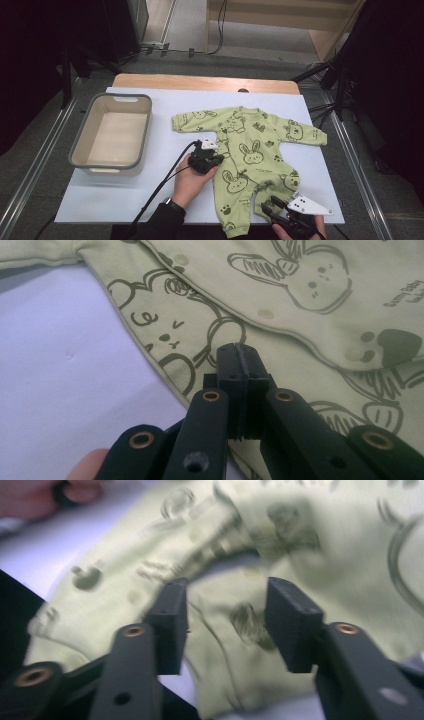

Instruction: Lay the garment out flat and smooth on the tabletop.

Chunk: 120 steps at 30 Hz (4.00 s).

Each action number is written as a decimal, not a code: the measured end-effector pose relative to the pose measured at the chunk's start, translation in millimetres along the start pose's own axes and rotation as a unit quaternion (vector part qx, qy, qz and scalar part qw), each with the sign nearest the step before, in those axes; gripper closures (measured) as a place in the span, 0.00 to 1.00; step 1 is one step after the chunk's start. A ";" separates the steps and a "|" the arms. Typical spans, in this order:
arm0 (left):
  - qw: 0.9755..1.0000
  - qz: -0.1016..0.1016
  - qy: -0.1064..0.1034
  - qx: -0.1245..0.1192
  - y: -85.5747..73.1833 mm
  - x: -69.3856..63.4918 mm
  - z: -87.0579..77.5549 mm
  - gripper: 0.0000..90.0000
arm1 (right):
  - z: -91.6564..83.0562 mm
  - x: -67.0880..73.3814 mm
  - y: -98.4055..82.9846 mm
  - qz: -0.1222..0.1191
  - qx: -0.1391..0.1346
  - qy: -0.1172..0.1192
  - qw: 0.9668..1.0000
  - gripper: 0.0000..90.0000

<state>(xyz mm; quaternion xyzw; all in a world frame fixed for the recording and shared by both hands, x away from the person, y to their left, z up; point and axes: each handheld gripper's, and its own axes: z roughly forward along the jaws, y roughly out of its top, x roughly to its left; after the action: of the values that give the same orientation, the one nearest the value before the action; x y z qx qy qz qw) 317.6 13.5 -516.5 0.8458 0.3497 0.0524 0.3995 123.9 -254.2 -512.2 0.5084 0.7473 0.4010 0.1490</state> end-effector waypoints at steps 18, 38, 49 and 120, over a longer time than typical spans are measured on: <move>1.000 -0.001 -0.001 0.001 -0.1 0.2 -0.1 1.00 | -18.7 2.9 -18.7 -0.063 0.042 0.017 0.997 0.91; 1.000 -0.003 -0.006 0.003 0.4 1.8 -0.2 1.00 | 3.1 -110.5 51.3 0.047 -0.012 -0.043 0.998 0.85; 1.000 -0.002 -0.007 0.004 0.3 2.2 -0.3 1.00 | 74.5 -132.6 85.4 0.052 0.053 -0.045 0.996 0.82; 1.000 -0.004 -0.005 0.002 0.1 2.2 -0.6 1.00 | 20.4 -231.8 113.3 0.122 -0.014 -0.125 0.985 0.09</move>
<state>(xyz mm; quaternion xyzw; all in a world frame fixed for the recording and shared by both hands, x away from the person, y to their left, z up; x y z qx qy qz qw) 319.0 15.3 -516.4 0.8456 0.3507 0.0457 0.3999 310.9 -430.7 -482.9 0.6398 0.6492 0.3603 0.1983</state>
